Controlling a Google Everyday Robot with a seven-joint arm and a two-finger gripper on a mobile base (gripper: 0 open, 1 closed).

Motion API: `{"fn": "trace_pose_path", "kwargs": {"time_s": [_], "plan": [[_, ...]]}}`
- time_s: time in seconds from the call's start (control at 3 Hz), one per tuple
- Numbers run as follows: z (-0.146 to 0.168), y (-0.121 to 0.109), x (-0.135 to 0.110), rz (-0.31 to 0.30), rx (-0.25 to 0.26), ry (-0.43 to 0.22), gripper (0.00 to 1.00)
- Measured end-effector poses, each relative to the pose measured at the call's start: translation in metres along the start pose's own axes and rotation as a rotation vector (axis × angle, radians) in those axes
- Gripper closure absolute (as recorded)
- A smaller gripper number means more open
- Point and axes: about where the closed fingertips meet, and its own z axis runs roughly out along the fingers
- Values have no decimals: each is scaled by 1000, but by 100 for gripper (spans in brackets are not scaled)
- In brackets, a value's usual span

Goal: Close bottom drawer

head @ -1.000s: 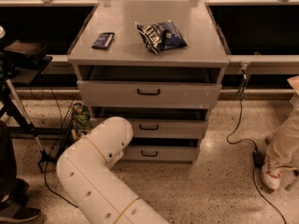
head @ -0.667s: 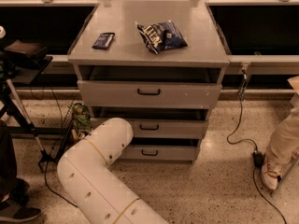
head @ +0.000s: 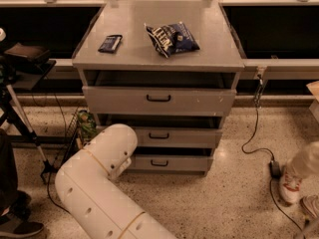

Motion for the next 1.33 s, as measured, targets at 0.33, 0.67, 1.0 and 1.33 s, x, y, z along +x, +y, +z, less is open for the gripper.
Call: {"fn": "trace_pose_path", "kwargs": {"time_s": [0.33, 0.67, 1.0, 1.33], "plan": [[-11, -2, 14, 32, 19, 15, 90], [-19, -4, 26, 59, 34, 21, 100], [-68, -4, 45, 75, 29, 26, 100], [-74, -3, 48, 74, 23, 22, 100]]}}
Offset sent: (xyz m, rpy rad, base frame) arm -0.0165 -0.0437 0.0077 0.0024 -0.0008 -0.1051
